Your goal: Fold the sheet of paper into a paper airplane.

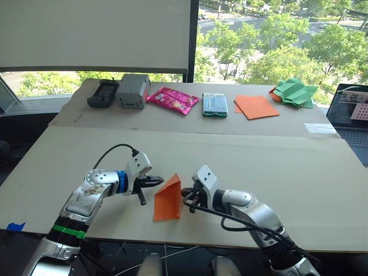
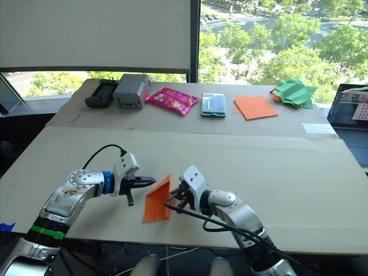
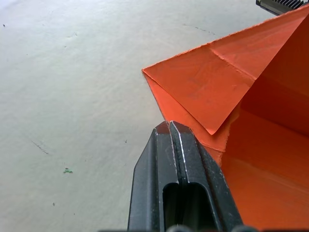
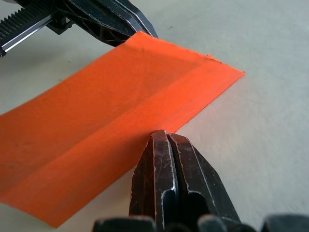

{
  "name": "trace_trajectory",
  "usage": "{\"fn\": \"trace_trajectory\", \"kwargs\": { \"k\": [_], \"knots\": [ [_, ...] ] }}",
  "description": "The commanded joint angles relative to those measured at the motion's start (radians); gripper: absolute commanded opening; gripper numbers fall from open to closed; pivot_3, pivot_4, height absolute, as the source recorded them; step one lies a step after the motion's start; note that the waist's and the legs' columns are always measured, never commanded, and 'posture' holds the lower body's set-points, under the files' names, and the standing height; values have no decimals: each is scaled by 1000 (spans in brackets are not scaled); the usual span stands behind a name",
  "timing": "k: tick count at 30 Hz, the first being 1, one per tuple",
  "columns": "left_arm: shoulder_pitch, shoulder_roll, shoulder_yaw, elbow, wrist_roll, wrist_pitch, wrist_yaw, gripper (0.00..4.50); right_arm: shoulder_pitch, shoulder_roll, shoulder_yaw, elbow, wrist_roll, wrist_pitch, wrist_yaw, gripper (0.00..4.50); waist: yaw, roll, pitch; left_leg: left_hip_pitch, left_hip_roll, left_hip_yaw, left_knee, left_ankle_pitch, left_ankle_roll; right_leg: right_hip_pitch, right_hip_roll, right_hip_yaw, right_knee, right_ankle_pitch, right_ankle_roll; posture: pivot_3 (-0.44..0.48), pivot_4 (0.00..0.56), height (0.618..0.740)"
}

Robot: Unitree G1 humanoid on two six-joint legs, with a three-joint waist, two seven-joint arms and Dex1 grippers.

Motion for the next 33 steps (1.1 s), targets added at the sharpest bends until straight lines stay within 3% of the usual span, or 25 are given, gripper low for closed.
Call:
{"fn": "trace_trajectory", "kwargs": {
  "k": [1,9,26,33],
  "knots": [
    [-32,-18,-1,-59,-19,5,0,17,-16,4,-23,-22,5,-26,1,0,2,0,0,0,0,0,0,0,0,0,0,0,0,0,0,0,150,702],
    [-18,-43,-63,-21,15,-9,-9,17,-17,14,-25,-45,9,-10,-18,0,3,0,0,0,0,0,0,0,0,0,1,0,0,0,1,0,150,702],
    [-74,-122,-77,119,13,-32,-22,17,-75,91,24,-47,-4,14,-58,0,8,-1,0,0,0,0,1,1,1,0,1,0,3,1,1,0,150,702],
    [-37,-62,-16,72,-7,3,-12,17,-79,95,42,-24,-17,6,-63,0,5,-1,0,2,0,-1,1,3,4,-1,1,0,9,1,1,0,150,702]
  ]
}}
